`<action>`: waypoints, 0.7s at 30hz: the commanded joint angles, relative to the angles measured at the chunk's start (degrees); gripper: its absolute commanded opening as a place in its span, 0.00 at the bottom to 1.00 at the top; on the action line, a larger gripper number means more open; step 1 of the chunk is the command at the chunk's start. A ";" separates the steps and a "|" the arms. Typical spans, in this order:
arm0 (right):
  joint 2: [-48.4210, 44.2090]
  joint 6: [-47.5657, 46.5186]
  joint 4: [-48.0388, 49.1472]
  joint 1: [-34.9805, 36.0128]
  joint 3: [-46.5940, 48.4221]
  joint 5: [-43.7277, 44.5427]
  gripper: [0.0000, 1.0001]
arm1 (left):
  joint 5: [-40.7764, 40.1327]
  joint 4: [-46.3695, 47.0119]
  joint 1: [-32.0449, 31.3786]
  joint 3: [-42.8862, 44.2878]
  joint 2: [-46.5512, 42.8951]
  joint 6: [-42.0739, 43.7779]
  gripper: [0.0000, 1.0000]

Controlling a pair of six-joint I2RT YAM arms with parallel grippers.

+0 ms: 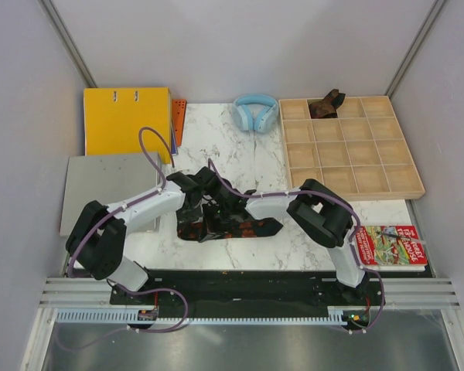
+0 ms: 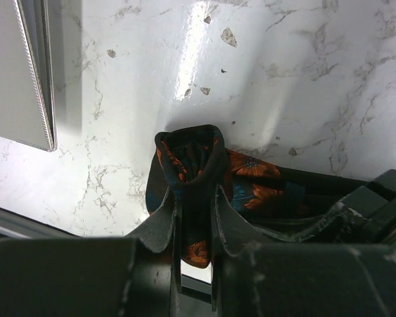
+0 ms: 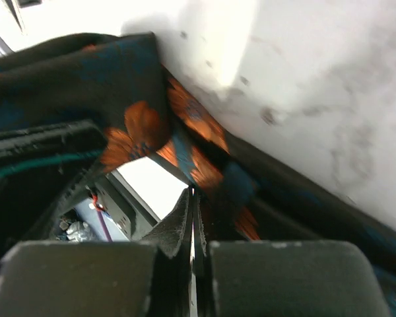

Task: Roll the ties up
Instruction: Roll the tie at the center of the board.

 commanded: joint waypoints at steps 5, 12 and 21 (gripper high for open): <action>-7.12 -3.78 -0.93 -2.26 -2.28 1.26 0.06 | 0.08 0.49 -2.01 -2.02 -4.85 7.10 0.02; -14.42 -4.66 -0.84 -5.15 -10.79 3.19 0.08 | 0.26 1.46 -2.45 -1.93 -8.55 13.45 0.02; -17.94 -5.10 2.14 -7.45 -21.09 5.04 0.08 | -1.93 0.32 -7.28 -2.28 -8.39 12.57 0.02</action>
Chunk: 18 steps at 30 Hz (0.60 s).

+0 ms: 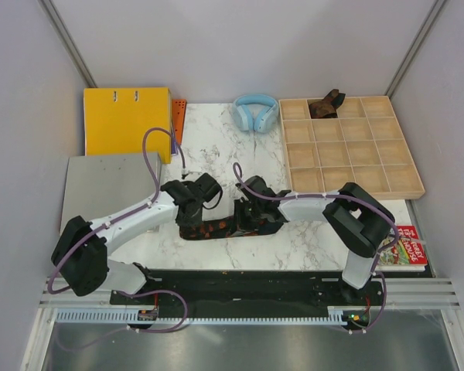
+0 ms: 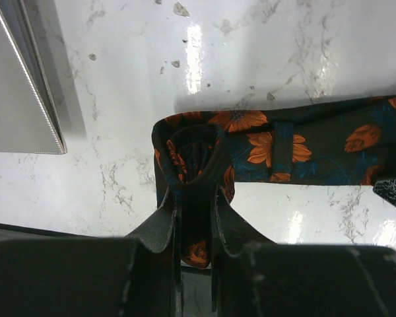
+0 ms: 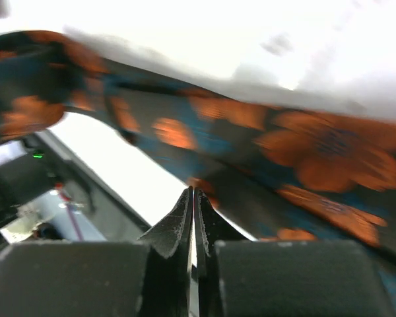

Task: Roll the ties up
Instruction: Roll the tie at the center of the board.

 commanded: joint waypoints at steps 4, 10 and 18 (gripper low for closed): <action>-0.06 -0.81 3.09 0.11 -4.16 2.16 0.06 | -5.29 -2.33 -4.65 0.71 3.71 -0.72 0.02; 0.82 -1.25 3.09 -0.41 -4.43 2.51 0.05 | -10.56 -7.69 -7.11 3.26 9.08 -3.19 0.02; 1.17 -1.51 3.18 -1.12 -5.39 2.33 0.05 | -13.74 -11.21 -11.15 6.25 17.51 -6.27 0.02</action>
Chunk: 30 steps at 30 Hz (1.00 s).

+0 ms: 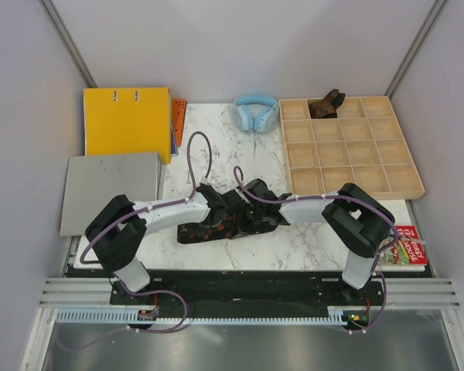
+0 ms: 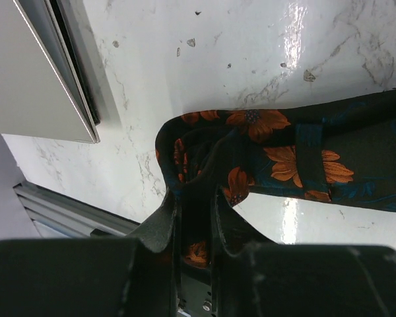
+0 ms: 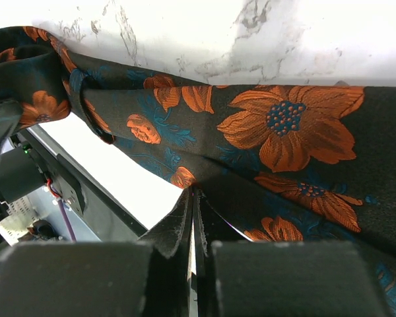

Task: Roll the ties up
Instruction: Roll the tie at the center of the board.

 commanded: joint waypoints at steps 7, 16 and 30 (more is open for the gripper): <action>-0.03 -1.91 -0.01 -1.78 -1.83 1.69 0.05 | -1.79 -3.24 -4.35 7.28 10.46 -5.84 0.17; -1.88 -2.17 -0.01 -2.83 -2.80 1.17 0.05 | 2.86 -1.66 -4.53 11.15 15.05 -6.37 0.32; -3.20 -3.05 -1.77 -3.27 -0.69 1.25 0.05 | 6.21 1.25 -4.35 12.03 9.26 -3.56 0.72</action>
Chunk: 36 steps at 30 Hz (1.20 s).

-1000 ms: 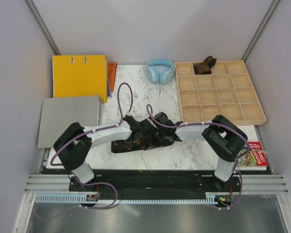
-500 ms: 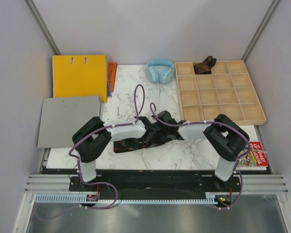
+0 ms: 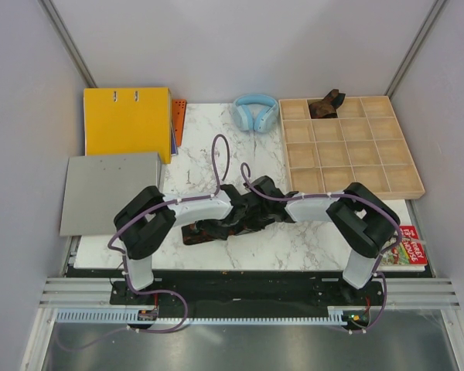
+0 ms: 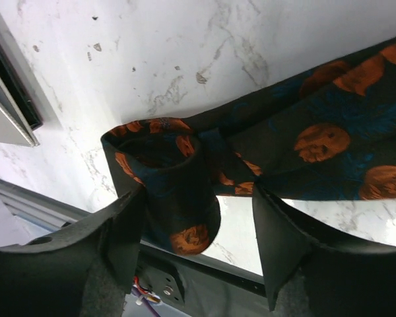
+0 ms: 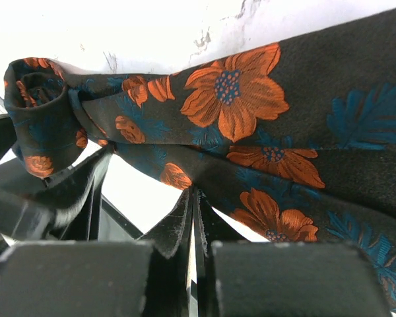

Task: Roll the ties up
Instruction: Roll the tie at the center of the board.

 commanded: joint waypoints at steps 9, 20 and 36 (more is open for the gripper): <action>3.47 -4.72 -3.61 -0.52 4.37 2.44 0.04 | 4.60 3.50 0.74 4.48 -9.88 1.37 0.79; 11.98 -20.61 -16.78 -2.63 19.65 8.92 0.04 | 6.97 4.46 6.10 -4.46 -27.96 -3.46 0.81; 6.91 -23.01 -25.95 -3.07 30.58 8.69 0.13 | 14.00 15.27 19.19 -29.35 -55.05 -12.08 0.78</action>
